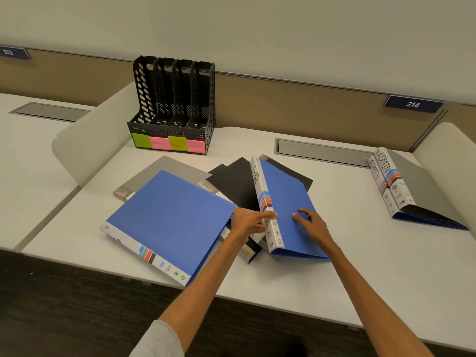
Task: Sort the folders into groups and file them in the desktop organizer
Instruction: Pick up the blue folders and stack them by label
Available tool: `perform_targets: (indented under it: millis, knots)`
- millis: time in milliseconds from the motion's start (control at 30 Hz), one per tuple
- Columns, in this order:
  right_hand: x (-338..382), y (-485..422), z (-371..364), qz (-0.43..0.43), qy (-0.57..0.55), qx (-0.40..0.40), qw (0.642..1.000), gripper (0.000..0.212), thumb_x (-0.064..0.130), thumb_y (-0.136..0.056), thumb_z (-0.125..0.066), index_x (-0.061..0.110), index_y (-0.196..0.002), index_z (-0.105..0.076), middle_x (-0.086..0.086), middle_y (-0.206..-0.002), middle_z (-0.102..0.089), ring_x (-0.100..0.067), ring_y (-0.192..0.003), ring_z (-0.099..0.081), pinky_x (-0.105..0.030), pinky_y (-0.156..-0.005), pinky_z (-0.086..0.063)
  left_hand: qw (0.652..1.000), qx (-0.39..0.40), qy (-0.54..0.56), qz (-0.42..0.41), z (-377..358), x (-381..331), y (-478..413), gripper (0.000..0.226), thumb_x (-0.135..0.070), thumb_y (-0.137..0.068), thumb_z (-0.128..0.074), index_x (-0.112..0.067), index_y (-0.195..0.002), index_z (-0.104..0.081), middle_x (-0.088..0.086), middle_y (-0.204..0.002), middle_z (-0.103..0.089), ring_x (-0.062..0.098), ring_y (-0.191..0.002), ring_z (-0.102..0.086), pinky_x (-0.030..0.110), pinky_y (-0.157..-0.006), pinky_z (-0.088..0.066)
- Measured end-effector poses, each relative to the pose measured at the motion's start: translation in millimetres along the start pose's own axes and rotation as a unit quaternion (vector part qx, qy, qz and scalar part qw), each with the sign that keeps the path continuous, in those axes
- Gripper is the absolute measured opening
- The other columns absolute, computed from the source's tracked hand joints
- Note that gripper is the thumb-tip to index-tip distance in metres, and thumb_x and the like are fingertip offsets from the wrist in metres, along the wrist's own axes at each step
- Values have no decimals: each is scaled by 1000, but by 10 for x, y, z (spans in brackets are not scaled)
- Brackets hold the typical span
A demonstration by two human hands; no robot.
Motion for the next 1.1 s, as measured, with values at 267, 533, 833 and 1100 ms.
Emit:
perform_targets:
  millis: [267,533,833,1100]
  knots:
    - [-213,31,-96,-60,-50,-28,997,106,90,-55,-47,18,-134,-44,-4,-138,-50,-28,-121,-52,-54,-104,-40,997,5,51,-54,319,-180,167,32,-27,-74,-83,-9,-92,-64,5,-92,-73,16,-72,-73,25,-60,-59]
    - [-77,36,124,-92,-147,-46,984,74,57,-81,-68,12,-135,-44,-8,-132,-54,-29,-119,-52,-43,-92,-42,987,50,67,-136,489,-477,272,19,-16,-78,-78,-9,-96,-74,2,-90,-76,20,-81,-74,26,-67,-57]
    - [-251,182,568,-62,-136,2,989,87,42,-66,-86,20,-138,-43,2,-126,-51,-21,-110,-54,-34,-82,-47,982,69,80,-155,137,-702,187,21,-18,-81,-76,-6,-98,-72,5,-91,-76,20,-81,-74,23,-60,-57]
    - [-340,68,1417,-4,-90,-152,984,72,35,-67,-88,19,-129,-54,-6,-135,-54,-27,-120,-53,-43,-95,-51,980,93,85,-155,-558,-937,28,17,-19,-81,-76,-9,-93,-70,1,-93,-75,14,-82,-74,24,-61,-56]
Point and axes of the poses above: each hand's wrist, its own y-axis away from the middle knuckle, its own z-axis out of the back of the hand, x = y × z, the point moved 8 cm from there along -y, towards the middle knuckle
